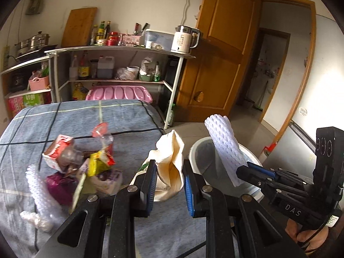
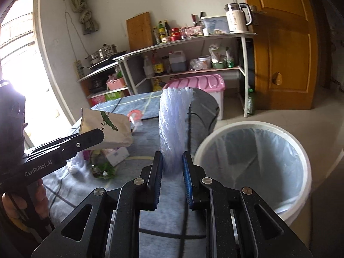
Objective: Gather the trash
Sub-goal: 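Carry both items over the white bin and open both grippers to drop them, then move both tools back over the trash pile on the table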
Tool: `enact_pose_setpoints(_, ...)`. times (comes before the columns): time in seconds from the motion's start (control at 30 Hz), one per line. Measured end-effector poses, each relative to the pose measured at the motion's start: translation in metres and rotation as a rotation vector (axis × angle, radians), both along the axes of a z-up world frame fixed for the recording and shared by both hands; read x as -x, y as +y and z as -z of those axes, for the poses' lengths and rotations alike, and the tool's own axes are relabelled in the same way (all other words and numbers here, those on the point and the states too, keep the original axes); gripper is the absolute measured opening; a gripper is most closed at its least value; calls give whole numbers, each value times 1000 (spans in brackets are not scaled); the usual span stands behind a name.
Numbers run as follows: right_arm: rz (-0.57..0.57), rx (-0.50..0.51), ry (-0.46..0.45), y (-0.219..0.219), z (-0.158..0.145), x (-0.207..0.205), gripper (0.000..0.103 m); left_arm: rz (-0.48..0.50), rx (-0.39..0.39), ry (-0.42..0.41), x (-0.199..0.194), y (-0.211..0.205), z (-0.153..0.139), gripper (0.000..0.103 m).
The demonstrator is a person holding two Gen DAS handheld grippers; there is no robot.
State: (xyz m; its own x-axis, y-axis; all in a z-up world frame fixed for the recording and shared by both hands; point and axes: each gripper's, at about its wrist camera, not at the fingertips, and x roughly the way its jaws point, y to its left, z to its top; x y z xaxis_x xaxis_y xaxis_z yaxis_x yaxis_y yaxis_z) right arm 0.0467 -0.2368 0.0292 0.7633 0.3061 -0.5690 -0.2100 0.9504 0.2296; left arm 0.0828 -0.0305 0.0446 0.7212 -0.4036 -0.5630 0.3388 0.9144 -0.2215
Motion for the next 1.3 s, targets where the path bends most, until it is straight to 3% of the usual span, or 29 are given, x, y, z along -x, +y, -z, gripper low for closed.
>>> enact_pose_setpoints(0.37,170,51,102,-79,30,-5,19,174,6,91,-37,-96,30,24)
enact_pose_setpoints(0.8,229,119,174,-111,55,-25,21,195,-74,159,-57,-146,56,26)
enact_pose_setpoints(0.9,229,120,193,-113,59,-28,22,210,-79,152,-56,-151,57,41)
enact_pose_setpoints(0.93,236,125,194,-113,60,-29,24,211,-72,154,-56,-151,57,47)
enact_pose_setpoints(1.07,236,111,198,-113,60,-29,33,197,-69,152,-56,-148,55,48)
enact_pose_setpoints(1.13,234,111,190,-113,60,-28,50,191,-62,153,-55,-143,53,48)
enact_pose_setpoints(1.3,235,106,170,-107,54,-23,53,171,-46,132,-45,-128,43,48)
